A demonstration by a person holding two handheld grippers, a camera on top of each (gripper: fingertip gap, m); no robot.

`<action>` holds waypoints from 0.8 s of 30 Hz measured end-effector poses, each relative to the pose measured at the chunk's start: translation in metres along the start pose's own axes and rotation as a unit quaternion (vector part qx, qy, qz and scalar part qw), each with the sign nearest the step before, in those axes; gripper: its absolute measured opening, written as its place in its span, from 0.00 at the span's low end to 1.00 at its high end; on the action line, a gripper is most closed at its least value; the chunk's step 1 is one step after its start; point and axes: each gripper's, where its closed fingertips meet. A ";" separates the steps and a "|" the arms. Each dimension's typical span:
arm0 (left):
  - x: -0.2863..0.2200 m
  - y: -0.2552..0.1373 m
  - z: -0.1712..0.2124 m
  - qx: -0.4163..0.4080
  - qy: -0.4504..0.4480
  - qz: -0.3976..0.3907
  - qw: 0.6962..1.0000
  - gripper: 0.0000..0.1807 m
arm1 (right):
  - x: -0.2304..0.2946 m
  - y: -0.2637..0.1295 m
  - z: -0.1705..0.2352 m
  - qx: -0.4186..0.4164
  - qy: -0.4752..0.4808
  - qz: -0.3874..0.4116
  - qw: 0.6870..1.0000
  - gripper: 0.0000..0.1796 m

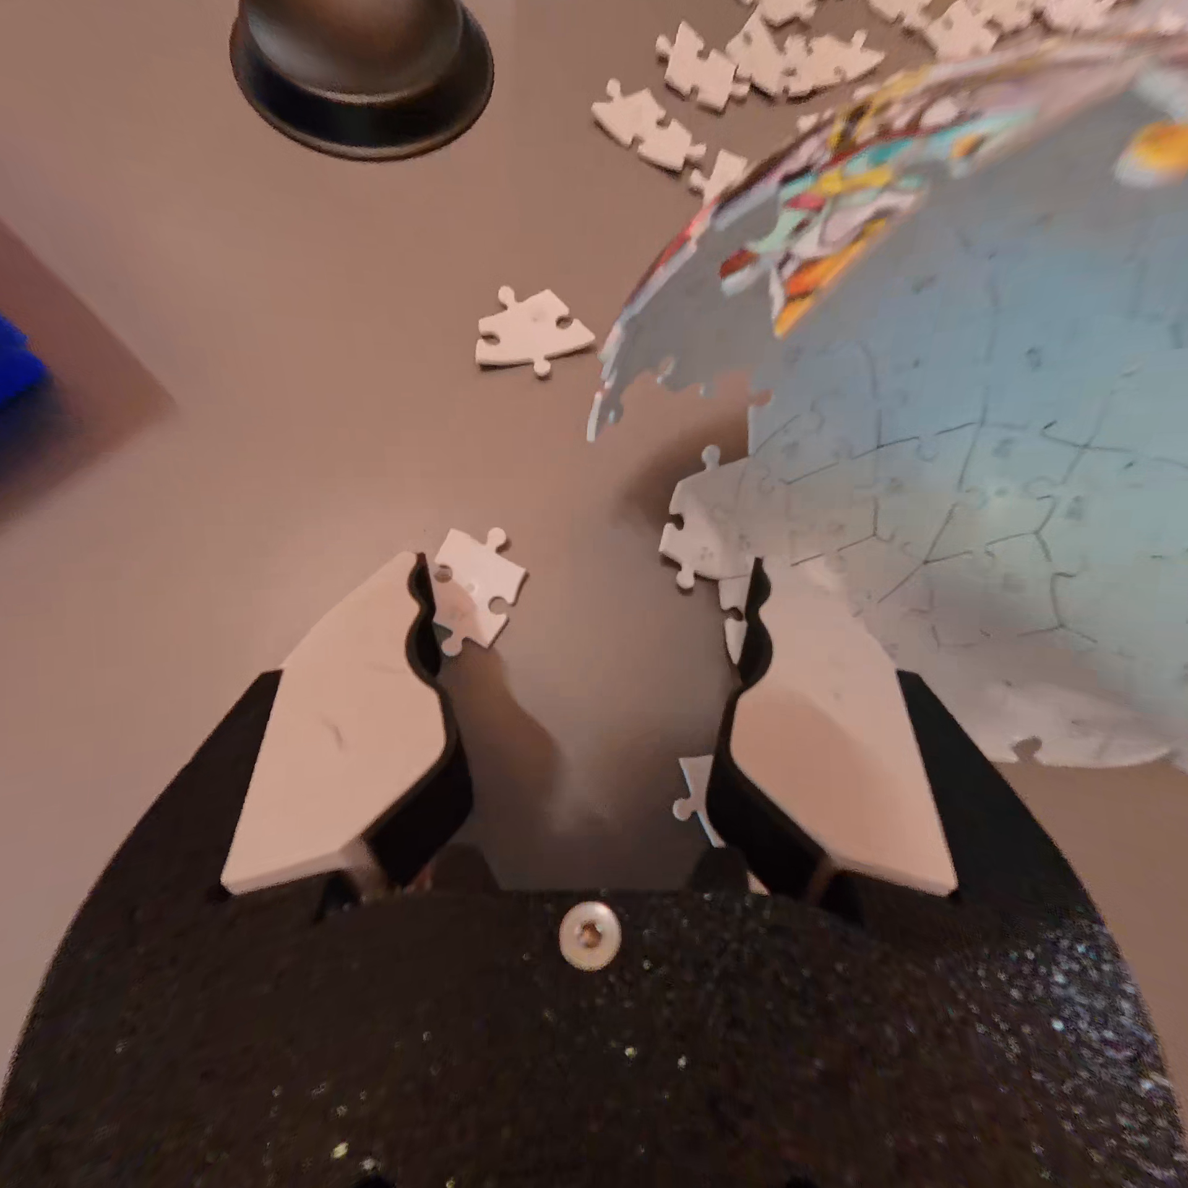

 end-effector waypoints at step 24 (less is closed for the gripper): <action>0.005 -0.032 -0.020 -0.049 -0.003 -0.013 0.999 0.48 | 0.012 -0.015 0.020 0.022 0.045 0.008 0.999 0.67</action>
Point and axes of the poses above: each gripper's, where its closed fingertips meet, y out along the fingers, z out of its underside, x = y × z across the jaws, and after that the axes turned 6 degrees about -z, right-handed
